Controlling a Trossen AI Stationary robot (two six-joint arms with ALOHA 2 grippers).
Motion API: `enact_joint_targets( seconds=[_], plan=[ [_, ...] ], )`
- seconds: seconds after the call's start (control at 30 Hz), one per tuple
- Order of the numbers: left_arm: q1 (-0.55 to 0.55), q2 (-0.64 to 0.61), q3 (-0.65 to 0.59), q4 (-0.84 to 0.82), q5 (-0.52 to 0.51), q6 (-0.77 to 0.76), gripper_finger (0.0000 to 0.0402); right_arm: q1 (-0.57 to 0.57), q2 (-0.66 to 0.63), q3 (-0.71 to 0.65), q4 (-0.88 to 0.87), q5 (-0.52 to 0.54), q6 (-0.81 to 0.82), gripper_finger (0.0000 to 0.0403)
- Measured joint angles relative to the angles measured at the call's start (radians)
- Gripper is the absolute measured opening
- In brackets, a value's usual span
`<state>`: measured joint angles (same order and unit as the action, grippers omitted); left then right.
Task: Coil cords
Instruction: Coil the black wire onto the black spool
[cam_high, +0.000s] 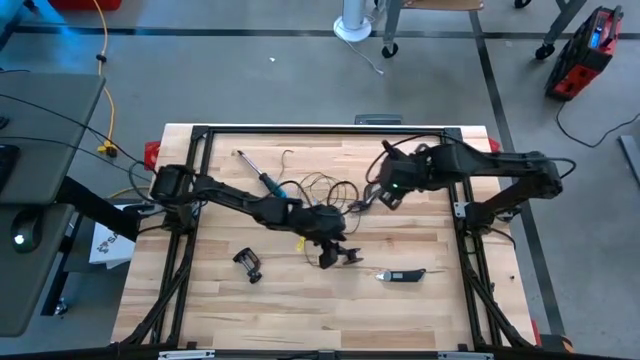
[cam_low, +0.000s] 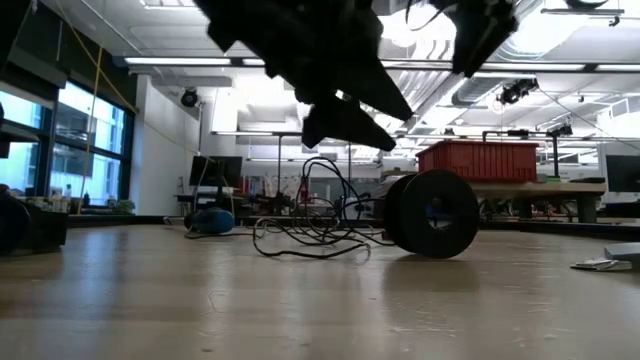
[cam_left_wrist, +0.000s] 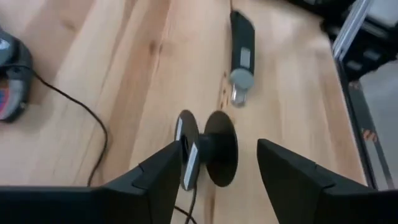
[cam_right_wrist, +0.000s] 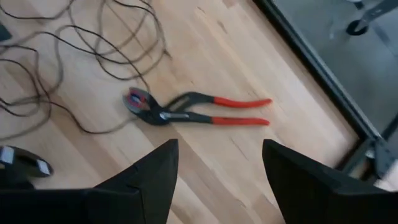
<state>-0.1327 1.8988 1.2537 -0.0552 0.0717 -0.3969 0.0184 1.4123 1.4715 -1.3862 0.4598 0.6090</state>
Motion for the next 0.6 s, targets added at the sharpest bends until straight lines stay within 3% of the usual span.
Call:
enact_joint_targets(
  seconds=[0.13, 0.43, 0.6],
  plan=[
    [-0.018, 0.072, 0.057, -0.07, -0.007, 0.02, 0.0201, 0.058, -0.035, 0.0, -0.051, 0.07, 0.044, 0.0227],
    [-0.04, 0.111, 0.103, -0.126, -0.174, -0.064, 0.02, 0.136, -0.09, 0.0, -0.053, 0.117, 0.09, 0.0227],
    [-0.037, 0.117, 0.105, -0.124, -0.171, -0.097, 0.02, 0.168, -0.096, 0.0, -0.044, 0.126, 0.089, 0.0227]
  ],
)
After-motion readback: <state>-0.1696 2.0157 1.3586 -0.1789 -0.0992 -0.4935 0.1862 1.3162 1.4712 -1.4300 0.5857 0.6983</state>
